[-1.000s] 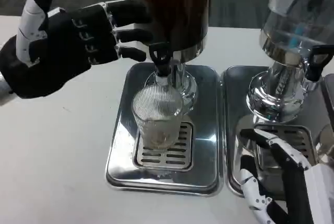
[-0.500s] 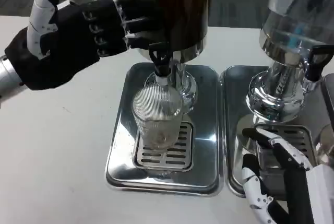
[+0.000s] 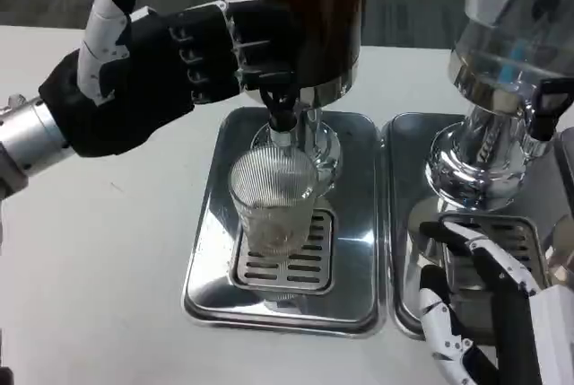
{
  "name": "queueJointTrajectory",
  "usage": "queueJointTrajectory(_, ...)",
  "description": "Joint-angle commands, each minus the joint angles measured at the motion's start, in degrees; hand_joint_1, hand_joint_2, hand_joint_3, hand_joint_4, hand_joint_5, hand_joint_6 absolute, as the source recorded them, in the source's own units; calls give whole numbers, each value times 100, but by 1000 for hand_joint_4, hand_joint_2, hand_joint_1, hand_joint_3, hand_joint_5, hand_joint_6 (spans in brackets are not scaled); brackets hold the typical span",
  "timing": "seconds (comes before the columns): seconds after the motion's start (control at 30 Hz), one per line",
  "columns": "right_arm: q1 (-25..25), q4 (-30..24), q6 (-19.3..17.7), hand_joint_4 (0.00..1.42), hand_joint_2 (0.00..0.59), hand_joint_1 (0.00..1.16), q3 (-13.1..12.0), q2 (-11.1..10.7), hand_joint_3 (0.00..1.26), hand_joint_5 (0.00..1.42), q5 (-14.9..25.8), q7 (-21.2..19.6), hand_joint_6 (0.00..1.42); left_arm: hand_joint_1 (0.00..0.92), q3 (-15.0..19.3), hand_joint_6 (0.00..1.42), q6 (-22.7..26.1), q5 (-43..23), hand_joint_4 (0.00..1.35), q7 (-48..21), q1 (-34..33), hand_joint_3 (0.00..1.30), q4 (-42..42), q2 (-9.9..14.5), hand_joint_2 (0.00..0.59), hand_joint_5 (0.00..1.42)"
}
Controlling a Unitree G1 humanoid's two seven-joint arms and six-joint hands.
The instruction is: Grasp the cup under the faucet to collect the drink, then remove the cup.
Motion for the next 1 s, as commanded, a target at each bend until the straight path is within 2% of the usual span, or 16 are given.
queueJointTrajectory(0.03,63,67,0,337,438,293,23,44,392,330,12,-101,234,0,-113,241,-91,134,158,-41,-183,278,105,-126,30,136)
queueJointTrajectory(0.27,33,110,-3,337,438,293,2,65,392,330,73,-89,234,0,-181,260,-98,225,170,-105,-264,297,219,-269,28,146)
queueJointTrajectory(0.47,4,134,-6,337,438,292,-9,58,392,330,76,-85,223,0,-327,265,-450,394,174,-66,-188,300,72,-360,28,147)
queueJointTrajectory(0.77,15,140,-14,337,438,292,-38,17,386,330,160,-45,217,0,-425,268,-984,590,181,20,-3,301,-150,-372,27,147)
queueJointTrajectory(1.0,51,120,-4,337,438,291,-29,19,385,330,144,-55,217,0,-527,265,-1218,700,184,36,90,307,-225,-324,26,155)
